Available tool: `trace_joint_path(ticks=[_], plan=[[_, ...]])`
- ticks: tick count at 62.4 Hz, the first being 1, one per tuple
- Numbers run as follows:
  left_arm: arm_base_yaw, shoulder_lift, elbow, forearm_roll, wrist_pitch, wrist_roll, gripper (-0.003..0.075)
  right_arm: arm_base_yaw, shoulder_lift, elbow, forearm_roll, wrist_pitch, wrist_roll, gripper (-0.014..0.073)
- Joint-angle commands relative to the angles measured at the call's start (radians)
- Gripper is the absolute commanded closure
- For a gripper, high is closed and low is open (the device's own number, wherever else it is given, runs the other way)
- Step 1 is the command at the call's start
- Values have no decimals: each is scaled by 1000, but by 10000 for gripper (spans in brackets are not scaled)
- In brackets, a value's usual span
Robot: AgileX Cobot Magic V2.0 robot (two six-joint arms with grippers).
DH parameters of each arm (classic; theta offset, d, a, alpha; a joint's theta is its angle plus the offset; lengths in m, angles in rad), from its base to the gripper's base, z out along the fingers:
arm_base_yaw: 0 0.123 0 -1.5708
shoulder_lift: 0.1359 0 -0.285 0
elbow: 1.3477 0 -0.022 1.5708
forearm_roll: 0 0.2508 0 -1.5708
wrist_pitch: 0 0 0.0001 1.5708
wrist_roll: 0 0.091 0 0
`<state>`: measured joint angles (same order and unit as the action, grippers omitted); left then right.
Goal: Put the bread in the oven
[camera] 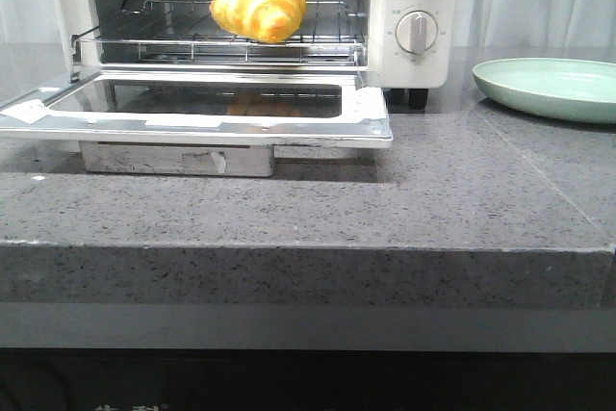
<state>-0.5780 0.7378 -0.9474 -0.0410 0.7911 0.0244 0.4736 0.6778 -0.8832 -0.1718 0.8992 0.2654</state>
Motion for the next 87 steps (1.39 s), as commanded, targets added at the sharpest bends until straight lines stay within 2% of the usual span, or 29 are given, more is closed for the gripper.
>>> trace_joint_path(ticks=[1,13,17,22,55,59,69,87], plan=[[-5,-4,-25,-11,-71,-11,738,-7,-3,-21,-28,-46,-11,130],[-5,-4,-25,-11,-71,-11,738,-7,-3,-21,-28,-46,-11,512],[-5,-4,-25,-11,-71,-11,738,-7,-3,-21,-28,-46,-11,601],[-5,-4,-25,-11,-71,-11,738,-7,-3,-21,-28,-46,-11,669],[-6,-12,-11,-7,-84,-11,738,-7,-3,-21,-28,-44,-10,662],[21,-32,18,-21,-106,-11,738,-7,-3,-21,-28,-44,-10,662],[161,-146,170,-30,-276,-11,738,-7,-3,-21,-28,-44,-10,662],[373,-448,563,-37,-628,-11,738,-7,-3,-21,-28,-44,-10,662]])
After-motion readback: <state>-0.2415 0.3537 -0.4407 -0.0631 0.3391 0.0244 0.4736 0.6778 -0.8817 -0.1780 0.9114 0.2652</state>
